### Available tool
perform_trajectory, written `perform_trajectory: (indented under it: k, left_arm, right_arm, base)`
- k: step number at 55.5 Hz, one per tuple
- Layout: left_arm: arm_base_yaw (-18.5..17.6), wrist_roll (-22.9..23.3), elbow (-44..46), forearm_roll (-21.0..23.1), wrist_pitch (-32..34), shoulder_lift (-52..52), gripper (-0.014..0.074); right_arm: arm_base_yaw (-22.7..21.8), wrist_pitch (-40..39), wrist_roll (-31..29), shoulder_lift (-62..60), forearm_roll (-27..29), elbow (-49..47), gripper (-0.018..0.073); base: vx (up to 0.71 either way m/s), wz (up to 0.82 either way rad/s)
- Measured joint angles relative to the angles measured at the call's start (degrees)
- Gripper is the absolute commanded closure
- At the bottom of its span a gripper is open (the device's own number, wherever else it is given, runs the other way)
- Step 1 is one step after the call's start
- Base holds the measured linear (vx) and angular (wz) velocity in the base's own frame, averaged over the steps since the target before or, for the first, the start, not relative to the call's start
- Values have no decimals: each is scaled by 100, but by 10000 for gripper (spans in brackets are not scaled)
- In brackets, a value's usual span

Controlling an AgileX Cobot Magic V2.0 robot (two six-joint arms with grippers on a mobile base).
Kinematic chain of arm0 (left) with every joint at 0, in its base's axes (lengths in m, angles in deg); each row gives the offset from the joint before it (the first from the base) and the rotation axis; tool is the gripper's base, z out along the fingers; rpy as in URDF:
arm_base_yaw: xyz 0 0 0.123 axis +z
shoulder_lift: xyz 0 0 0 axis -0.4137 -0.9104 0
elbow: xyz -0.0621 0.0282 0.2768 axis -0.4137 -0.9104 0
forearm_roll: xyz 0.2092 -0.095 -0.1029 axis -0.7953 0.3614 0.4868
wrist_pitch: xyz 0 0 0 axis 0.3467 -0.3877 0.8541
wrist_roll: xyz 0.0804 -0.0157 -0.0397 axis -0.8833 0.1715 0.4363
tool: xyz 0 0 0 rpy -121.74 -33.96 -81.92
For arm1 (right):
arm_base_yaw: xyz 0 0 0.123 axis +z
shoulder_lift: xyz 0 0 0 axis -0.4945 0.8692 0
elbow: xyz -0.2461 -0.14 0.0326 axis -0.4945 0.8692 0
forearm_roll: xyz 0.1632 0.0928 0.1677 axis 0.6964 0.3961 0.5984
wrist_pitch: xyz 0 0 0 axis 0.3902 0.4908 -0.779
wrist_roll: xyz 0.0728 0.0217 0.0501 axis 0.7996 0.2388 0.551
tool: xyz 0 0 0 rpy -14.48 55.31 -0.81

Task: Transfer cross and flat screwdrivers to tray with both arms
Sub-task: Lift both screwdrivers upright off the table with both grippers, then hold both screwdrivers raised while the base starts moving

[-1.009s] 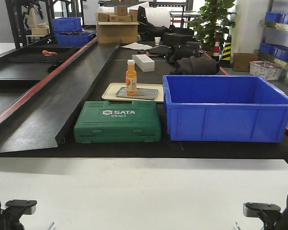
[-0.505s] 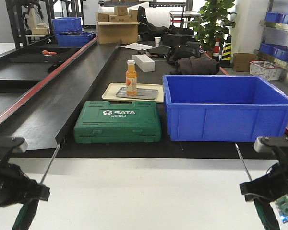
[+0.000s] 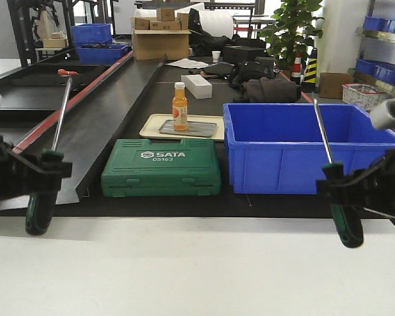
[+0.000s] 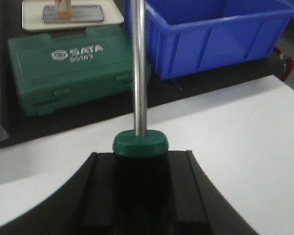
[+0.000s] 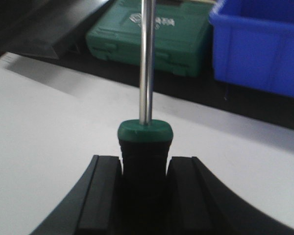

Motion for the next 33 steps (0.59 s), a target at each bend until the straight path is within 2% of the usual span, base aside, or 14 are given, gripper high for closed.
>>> perform_trajectory:
  k: [11,33]
  left_arm:
    - [-39,0,500,21,-57,0,595]
    - [-39,0,529,26,-171,0,595]
  right_arm:
    - [412,-223,195,-46,43,-728,568]
    - [448,-256,195,-46,5,-835,566]
  base:
    - [0,0]
    - [0,0]
